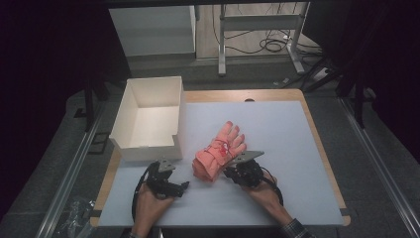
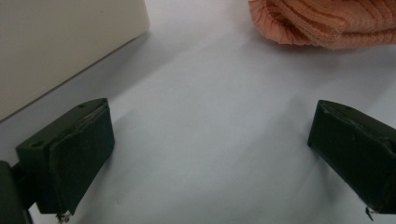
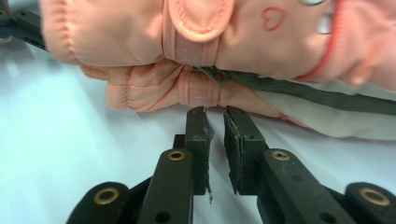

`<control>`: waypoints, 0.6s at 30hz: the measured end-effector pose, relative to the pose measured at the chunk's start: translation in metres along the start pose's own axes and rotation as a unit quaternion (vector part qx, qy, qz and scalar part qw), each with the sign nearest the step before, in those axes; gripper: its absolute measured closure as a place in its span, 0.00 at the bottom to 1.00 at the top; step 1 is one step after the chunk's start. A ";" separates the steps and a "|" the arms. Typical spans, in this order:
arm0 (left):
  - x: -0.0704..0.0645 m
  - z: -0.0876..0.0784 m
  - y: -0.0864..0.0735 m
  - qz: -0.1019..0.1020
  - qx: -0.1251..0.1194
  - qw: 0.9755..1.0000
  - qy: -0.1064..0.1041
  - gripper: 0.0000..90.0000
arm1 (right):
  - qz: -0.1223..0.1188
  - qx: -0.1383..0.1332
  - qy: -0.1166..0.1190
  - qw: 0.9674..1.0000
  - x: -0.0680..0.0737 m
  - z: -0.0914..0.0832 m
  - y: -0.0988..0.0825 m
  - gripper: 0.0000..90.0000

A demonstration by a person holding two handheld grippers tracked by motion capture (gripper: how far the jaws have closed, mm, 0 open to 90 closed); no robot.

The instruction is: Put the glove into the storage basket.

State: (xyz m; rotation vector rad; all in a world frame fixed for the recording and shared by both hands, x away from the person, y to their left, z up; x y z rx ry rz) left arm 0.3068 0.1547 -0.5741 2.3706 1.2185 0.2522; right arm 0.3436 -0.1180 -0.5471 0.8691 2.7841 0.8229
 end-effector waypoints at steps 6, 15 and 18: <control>0.000 0.000 0.000 0.000 0.001 1.000 0.001 0.01 | 0.004 -0.004 -0.014 1.000 -0.008 -0.019 -0.010 0.79; 0.000 0.000 0.000 0.000 0.001 1.000 0.001 0.01 | 0.033 -0.009 -0.033 0.999 -0.028 -0.038 -0.039 0.67; 0.000 0.000 0.000 0.000 0.001 1.000 0.000 0.01 | 0.042 -0.013 -0.042 0.998 -0.034 -0.045 -0.048 0.62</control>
Point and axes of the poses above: each handheld gripper's, and its own axes: z roughly forward along the jaws, y roughly out of its top, x roughly to its left, the point moved 3 cm from there along z, roughly forward along the jaws, and after that the axes turned 15 degrees about x, right-handed, at the moved point
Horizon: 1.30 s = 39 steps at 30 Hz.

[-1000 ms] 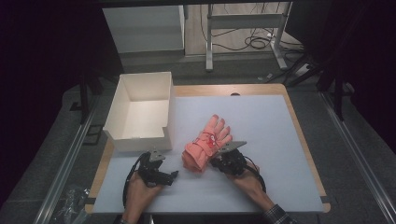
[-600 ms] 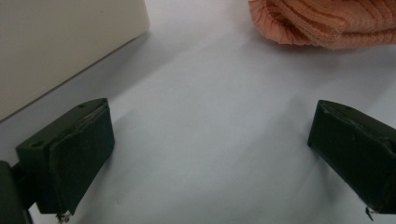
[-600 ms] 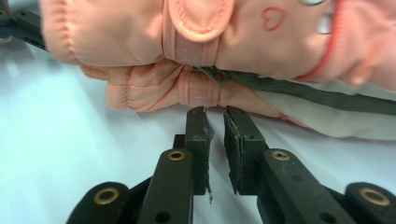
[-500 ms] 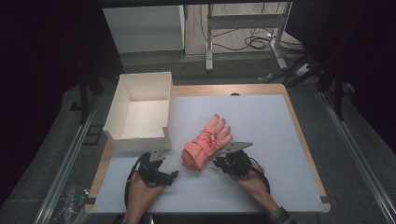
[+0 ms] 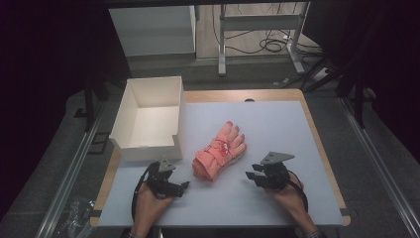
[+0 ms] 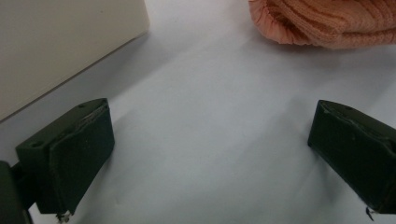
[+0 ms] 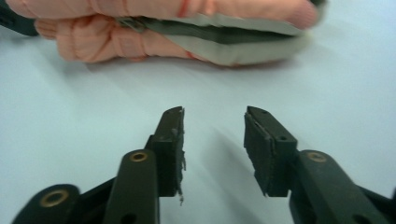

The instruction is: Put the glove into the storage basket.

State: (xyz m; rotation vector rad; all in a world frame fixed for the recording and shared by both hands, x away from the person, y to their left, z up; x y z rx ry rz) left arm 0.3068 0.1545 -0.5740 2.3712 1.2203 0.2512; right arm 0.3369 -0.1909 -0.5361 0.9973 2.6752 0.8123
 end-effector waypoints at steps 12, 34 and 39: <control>-0.002 -0.003 0.003 0.010 0.017 1.000 -0.012 0.03 | 0.026 -0.012 -0.052 0.998 -0.033 -0.020 -0.031 0.44; -0.031 -0.035 0.044 0.054 0.024 0.995 -0.079 0.00 | 0.069 0.014 -0.090 0.993 -0.056 -0.015 -0.048 0.22; -0.039 -0.040 0.065 0.075 0.028 0.994 -0.076 0.00 | 0.069 0.013 -0.090 0.993 -0.056 -0.015 -0.048 0.22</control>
Point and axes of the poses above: each handheld gripper's, and its own axes: z roughly forward along the jaws, y roughly out of its top, x roughly to its left, the point moved 3 cm from there along z, roughly forward along the jaws, and after that the axes turned 15 degrees about x, right-handed, at the moved point
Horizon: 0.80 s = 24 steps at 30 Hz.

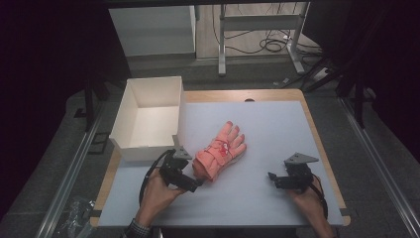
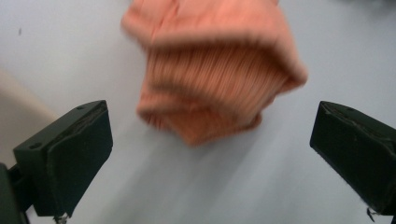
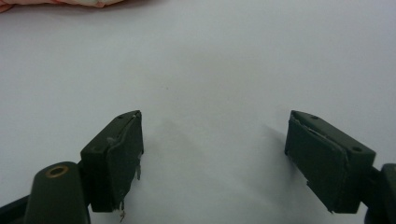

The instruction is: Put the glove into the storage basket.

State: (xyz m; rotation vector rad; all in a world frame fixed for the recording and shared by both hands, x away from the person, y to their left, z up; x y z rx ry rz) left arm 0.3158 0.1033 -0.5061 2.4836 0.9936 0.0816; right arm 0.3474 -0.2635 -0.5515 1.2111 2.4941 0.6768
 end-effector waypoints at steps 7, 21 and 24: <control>-0.004 -0.007 0.037 0.018 0.003 1.000 0.003 0.00 | 0.000 0.000 0.000 1.000 0.000 0.000 0.000 0.22; 0.004 0.034 0.073 0.029 0.041 0.999 0.016 0.00 | 0.000 -0.001 -0.001 1.000 0.000 0.000 0.000 0.22; 0.003 0.047 0.070 0.029 0.054 0.998 0.021 0.00 | 0.000 -0.001 -0.001 1.000 0.000 0.000 0.000 0.22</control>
Point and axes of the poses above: each handheld gripper's, and its own axes: z roughly forward along the jaws, y roughly out of its top, x roughly to its left, the point moved 3 cm from there along z, roughly forward along the jaws, and after that the axes turned 15 degrees about x, right-handed, at the moved point
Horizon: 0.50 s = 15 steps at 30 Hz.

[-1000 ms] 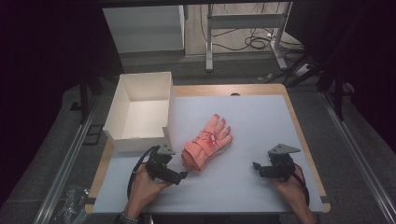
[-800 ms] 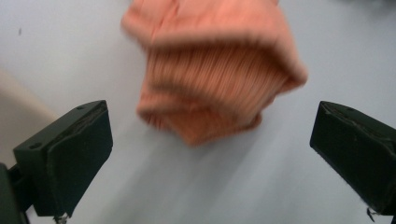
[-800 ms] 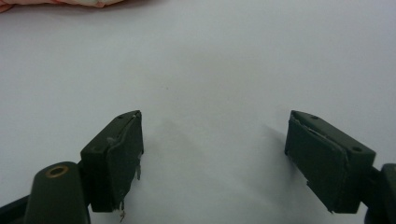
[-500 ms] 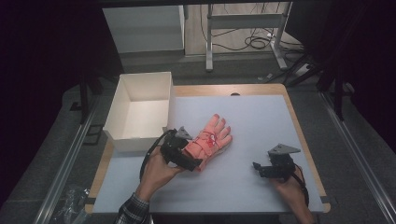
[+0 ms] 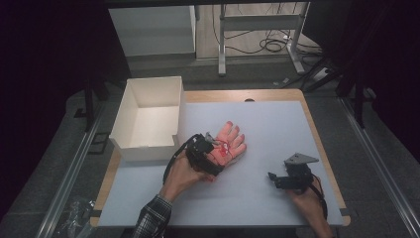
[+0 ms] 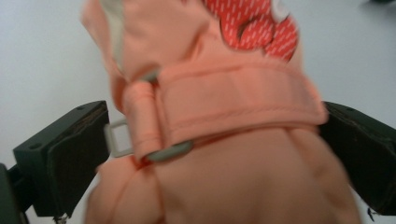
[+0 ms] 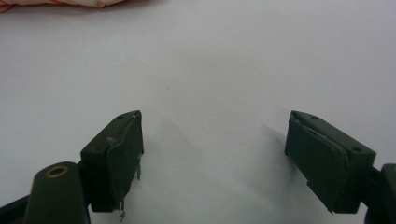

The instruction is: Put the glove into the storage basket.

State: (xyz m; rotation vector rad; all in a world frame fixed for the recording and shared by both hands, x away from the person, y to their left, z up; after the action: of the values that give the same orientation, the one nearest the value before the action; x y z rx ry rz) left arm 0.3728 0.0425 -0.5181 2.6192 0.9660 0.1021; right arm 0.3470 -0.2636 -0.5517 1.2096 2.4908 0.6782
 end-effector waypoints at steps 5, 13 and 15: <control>-0.001 0.015 -0.005 0.000 0.008 1.000 -0.004 0.00 | 0.000 0.000 0.000 1.000 0.000 0.000 0.000 0.22; 0.000 0.032 -0.018 -0.023 0.016 1.000 -0.014 0.02 | 0.000 0.000 -0.001 1.000 0.000 0.000 0.000 0.22; -0.002 0.032 -0.019 -0.021 0.013 1.000 -0.006 0.03 | 0.000 -0.001 -0.001 1.000 0.000 0.000 0.000 0.22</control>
State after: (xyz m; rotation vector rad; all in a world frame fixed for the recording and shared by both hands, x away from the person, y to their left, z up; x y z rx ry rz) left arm 0.3652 0.0454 -0.5550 2.6185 1.0248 0.0646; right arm 0.3469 -0.2635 -0.5518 1.2081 2.4893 0.6782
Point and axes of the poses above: each handheld gripper's, and its own axes: z roughly forward along the jaws, y roughly out of its top, x roughly to its left, the point moved 3 cm from there along z, roughly forward along the jaws, and after that the axes turned 15 degrees about x, right-handed, at the moved point
